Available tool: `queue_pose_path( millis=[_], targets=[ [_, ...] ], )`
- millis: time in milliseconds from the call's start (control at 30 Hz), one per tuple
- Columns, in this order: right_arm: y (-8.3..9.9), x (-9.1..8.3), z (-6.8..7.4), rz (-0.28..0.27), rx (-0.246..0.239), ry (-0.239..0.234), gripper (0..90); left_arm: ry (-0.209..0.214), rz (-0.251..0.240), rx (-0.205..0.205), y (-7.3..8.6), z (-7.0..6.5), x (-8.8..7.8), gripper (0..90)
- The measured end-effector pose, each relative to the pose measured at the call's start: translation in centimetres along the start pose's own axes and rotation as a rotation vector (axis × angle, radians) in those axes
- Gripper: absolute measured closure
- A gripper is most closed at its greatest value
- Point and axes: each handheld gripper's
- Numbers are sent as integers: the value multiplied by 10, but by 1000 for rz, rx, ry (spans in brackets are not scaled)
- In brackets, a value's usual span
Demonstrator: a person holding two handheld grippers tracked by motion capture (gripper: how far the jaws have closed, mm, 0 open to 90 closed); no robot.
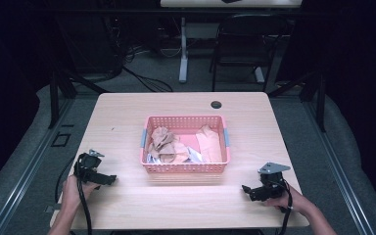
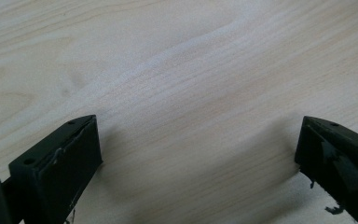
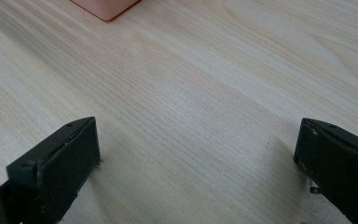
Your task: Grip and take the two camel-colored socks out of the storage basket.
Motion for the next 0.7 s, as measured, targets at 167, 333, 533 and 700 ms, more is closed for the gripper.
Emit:
queue_pose_path(
  millis=[167,333,533,700],
  targets=[
    [0,0,0,-1,-5,-5,0,-33,11,39,-3,-9,-10,0],
    [-1,1,0,2,-13,-9,0,-23,19,78,-7,-14,-22,0],
    [-1,1,1,0,-11,-5,0,-13,-32,117,-18,-25,-40,0],
    [-1,1,1,-4,-8,-6,0,2,-48,137,-26,-31,-50,0]
  ],
)
Point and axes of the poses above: each handheld gripper's, and its own axes: x roughly forward along the jaws, y roughly out of its underside, z roughly to its left, and after that the axes turned 9 degrees about z, right-handed
